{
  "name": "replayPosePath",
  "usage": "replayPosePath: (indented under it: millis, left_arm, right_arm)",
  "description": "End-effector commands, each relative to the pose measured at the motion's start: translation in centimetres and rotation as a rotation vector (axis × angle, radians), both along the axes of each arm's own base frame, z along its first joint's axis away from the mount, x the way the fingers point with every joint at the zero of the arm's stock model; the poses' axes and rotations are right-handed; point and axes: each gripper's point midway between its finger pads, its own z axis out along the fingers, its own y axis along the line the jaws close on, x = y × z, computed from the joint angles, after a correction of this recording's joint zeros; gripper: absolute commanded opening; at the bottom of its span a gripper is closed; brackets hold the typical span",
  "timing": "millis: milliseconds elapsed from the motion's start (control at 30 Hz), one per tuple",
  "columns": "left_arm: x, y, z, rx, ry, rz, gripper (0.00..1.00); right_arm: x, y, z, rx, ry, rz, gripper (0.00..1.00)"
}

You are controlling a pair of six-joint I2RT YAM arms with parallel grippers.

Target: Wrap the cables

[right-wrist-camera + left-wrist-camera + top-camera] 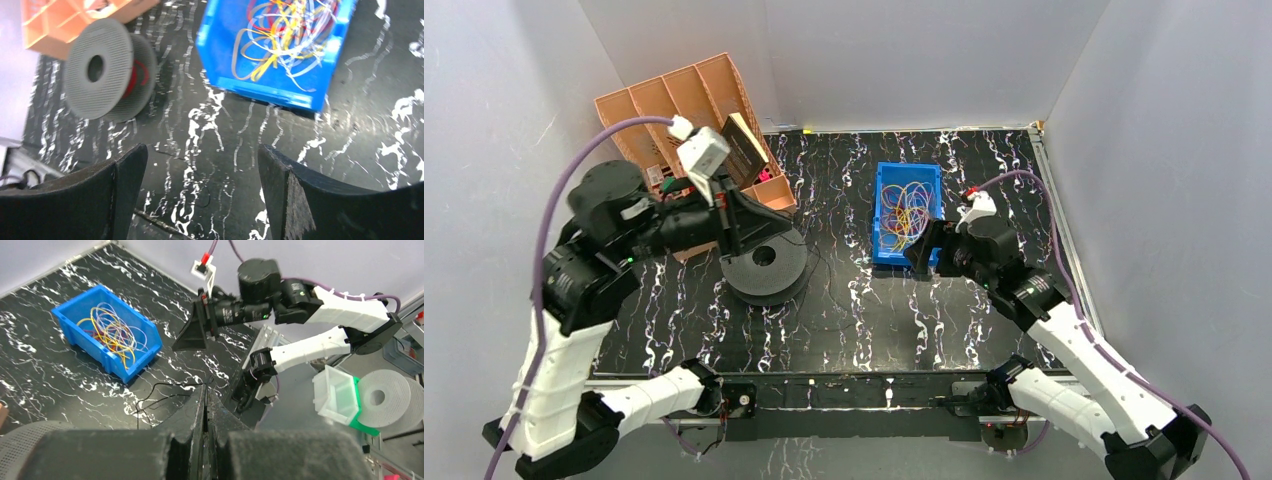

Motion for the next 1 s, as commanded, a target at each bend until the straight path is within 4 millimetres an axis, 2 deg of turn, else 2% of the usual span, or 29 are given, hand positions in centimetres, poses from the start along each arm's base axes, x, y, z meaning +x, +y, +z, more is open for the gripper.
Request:
replayPosePath:
  millis: [0, 167, 233, 267, 333, 433, 467, 533, 567, 700, 967]
  left_arm:
    - [0.0, -1.8, -0.5, -0.017, 0.025, -0.091, 0.00]
    - [0.6, -2.9, -2.1, 0.006, 0.077, -0.132, 0.00]
    - [0.7, -3.3, -2.8, 0.015, 0.104, -0.153, 0.00]
    - [0.7, -3.5, -3.2, 0.019, 0.120, -0.160, 0.00]
    - [0.8, -3.6, -4.1, 0.032, 0.149, -0.161, 0.00]
    - [1.4, -3.8, -5.0, 0.046, 0.190, -0.142, 0.00]
    - [1.7, -3.9, -5.2, 0.048, 0.204, -0.130, 0.00]
    - [2.2, -4.1, -5.5, 0.047, 0.227, -0.112, 0.00]
    - [2.5, -4.4, -5.5, 0.040, 0.244, -0.111, 0.00]
    - [2.2, -4.4, -5.3, 0.033, 0.244, -0.121, 0.00]
    - [1.8, -4.4, -4.9, 0.025, 0.239, -0.136, 0.00]
  right_arm:
    - [-1.2, 2.6, 5.9, 0.109, -0.160, 0.202, 0.87]
    - [-3.5, 5.3, 8.2, 0.207, -0.206, 0.405, 0.83]
    - [-5.0, 6.5, 9.4, 0.265, -0.240, 0.526, 0.81]
    - [-6.2, 7.4, 10.5, 0.311, -0.273, 0.621, 0.79]
    - [-8.7, 8.4, 14.1, 0.407, -0.387, 0.776, 0.79]
    - [-10.4, 9.2, 18.0, 0.481, -0.497, 0.904, 0.77]
    - [-10.4, 9.6, 19.0, 0.489, -0.520, 0.919, 0.77]
    - [-10.8, 10.3, 20.0, 0.513, -0.536, 0.956, 0.75]
    - [-9.1, 11.6, 18.6, 0.488, -0.495, 0.898, 0.70]
    - [-7.3, 12.8, 15.6, 0.425, -0.421, 0.832, 0.69]
    - [-5.0, 15.7, 8.5, 0.256, -0.300, 0.719, 0.70]
